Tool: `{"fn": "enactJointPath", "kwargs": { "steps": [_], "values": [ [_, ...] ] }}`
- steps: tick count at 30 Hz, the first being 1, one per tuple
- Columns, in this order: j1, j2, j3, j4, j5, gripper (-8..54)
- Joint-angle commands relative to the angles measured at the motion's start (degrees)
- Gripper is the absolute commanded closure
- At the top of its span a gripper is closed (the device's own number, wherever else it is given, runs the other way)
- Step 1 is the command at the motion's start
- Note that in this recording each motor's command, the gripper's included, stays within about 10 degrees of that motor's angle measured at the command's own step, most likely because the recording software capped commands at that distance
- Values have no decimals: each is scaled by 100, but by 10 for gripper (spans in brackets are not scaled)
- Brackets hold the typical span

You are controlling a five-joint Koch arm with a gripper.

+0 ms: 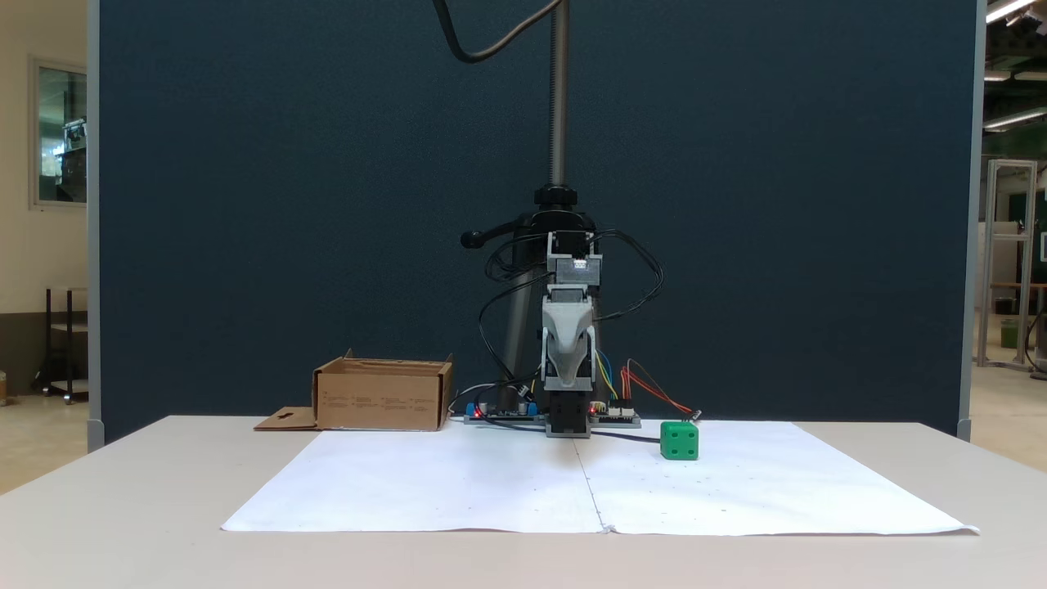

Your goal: Grasp a green dice and put it in the bin.

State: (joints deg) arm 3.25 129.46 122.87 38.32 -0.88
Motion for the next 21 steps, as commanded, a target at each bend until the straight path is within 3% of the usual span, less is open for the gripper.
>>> {"fn": "enactJointPath", "kwargs": {
  "steps": [1,6,10,21],
  "values": [
    [18,624,-431,631,396,23],
    [-202,633,-721,2195,563,13],
    [-536,633,-826,2285,650,7],
    [-1521,589,-932,2241,2188,18]
  ]
}}
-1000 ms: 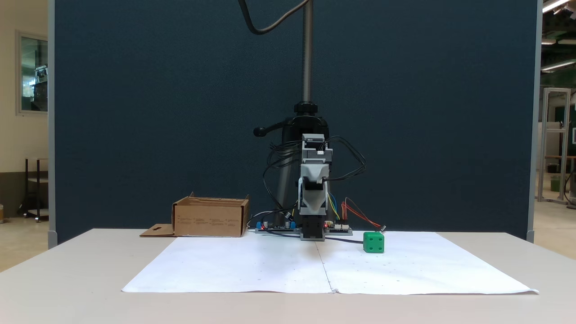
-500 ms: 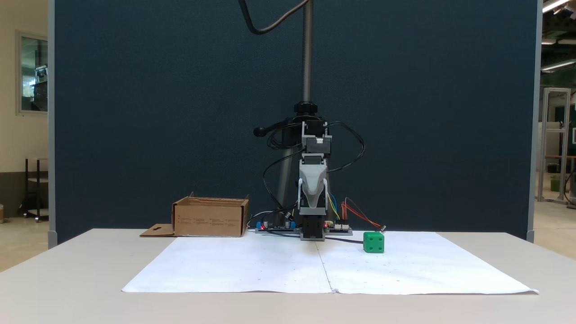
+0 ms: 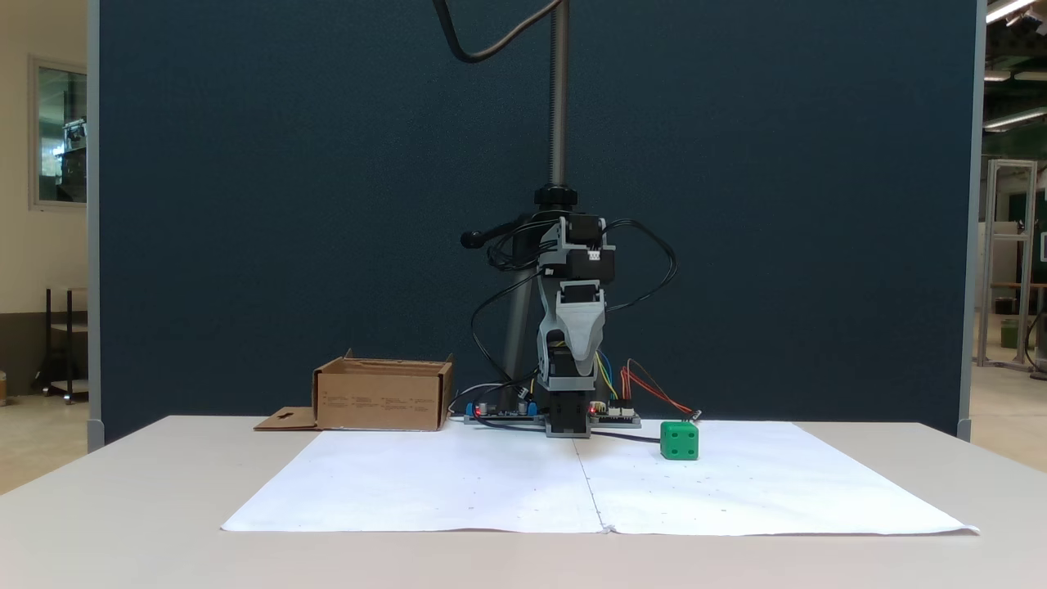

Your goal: Grasp a green dice and put it in the bin.

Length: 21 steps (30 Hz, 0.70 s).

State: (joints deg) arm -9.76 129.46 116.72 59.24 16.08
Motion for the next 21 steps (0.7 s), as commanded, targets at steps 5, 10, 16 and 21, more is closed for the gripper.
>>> {"fn": "enactJointPath", "kwargs": {
  "steps": [5,10,16,21],
  "values": [
    [-870,580,-360,158,914,25],
    [-1573,571,-378,149,1195,25],
    [-2294,413,-422,-53,1547,24],
    [-2610,79,-624,-308,1837,22]
  ]
}}
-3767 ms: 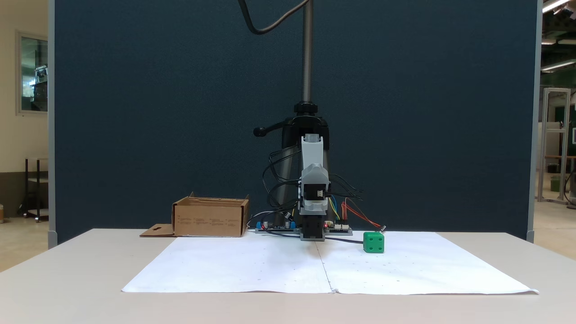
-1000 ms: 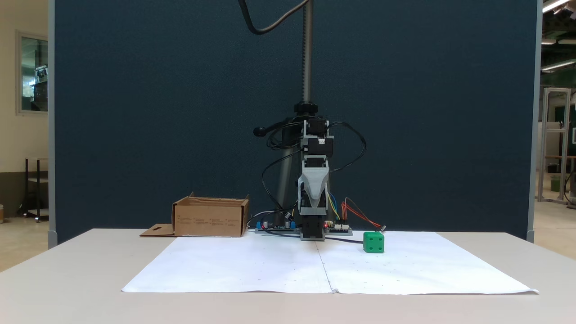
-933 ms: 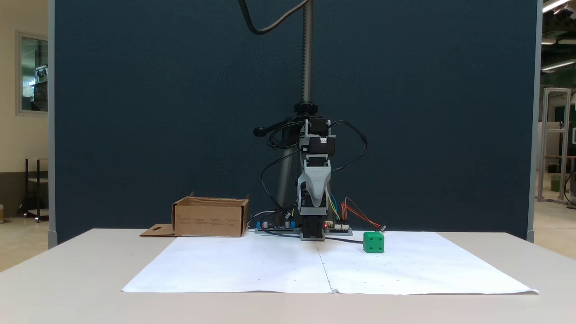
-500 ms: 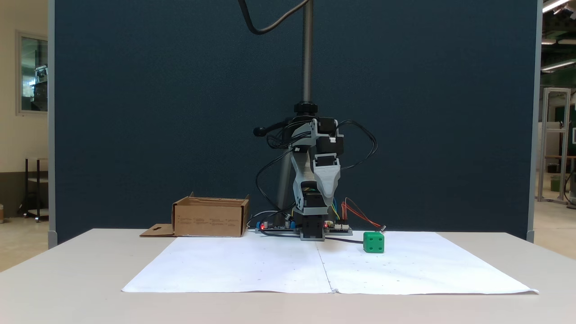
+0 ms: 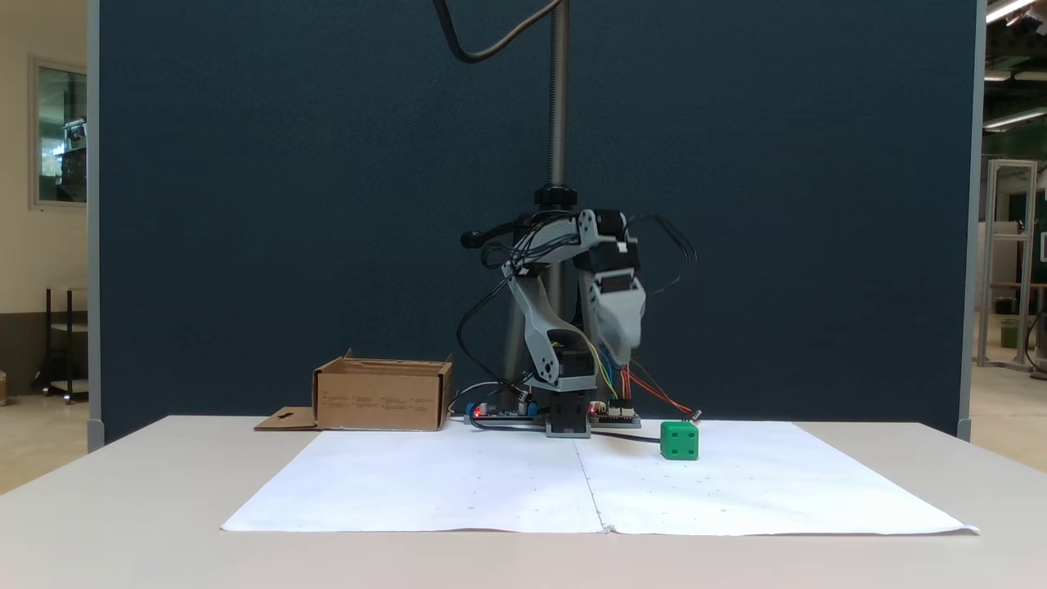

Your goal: Grasp a green dice and put it in the bin.

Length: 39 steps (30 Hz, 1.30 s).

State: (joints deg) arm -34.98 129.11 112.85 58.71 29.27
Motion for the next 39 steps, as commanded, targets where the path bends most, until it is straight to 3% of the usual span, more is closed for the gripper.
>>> {"fn": "enactJointPath", "kwargs": {
  "steps": [1,13,26,39],
  "values": [
    [-105,26,-281,-316,545,22],
    [-571,-1081,-756,-519,1195,22],
    [-1011,-343,-747,308,1951,34],
    [-984,-316,-694,844,2725,41]
  ]
}}
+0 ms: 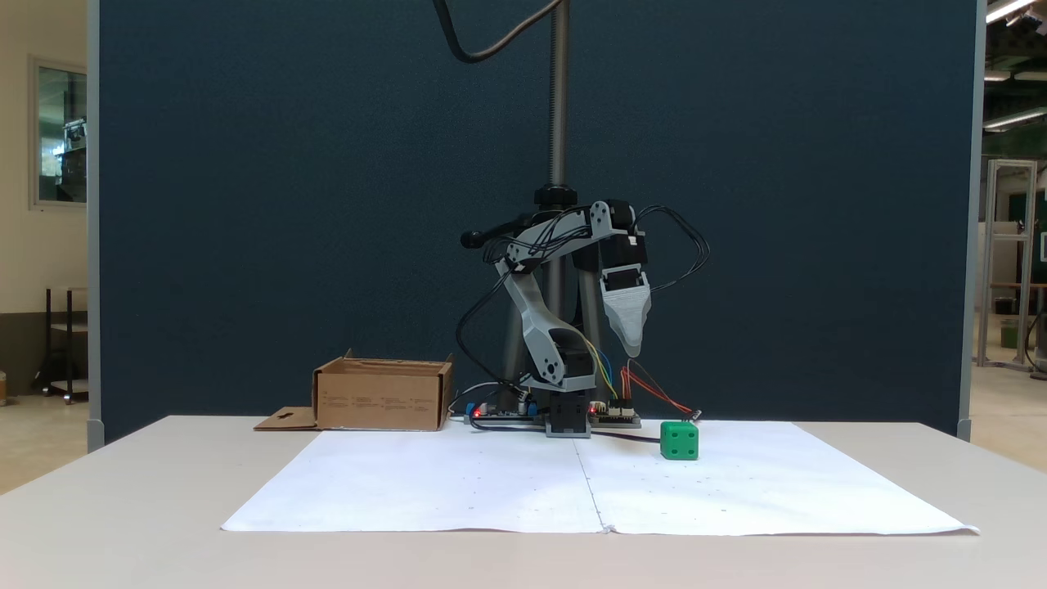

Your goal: Grasp a green dice and put it in the bin.

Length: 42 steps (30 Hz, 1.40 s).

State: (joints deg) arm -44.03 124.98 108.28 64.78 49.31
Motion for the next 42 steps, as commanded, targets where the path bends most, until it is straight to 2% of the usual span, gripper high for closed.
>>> {"fn": "enactJointPath", "kwargs": {
  "steps": [1,21,42],
  "values": [
    [-79,70,-237,211,747,41],
    [-633,-1758,-246,-1002,809,42],
    [-1107,-2312,-246,-1169,844,42]
  ]
}}
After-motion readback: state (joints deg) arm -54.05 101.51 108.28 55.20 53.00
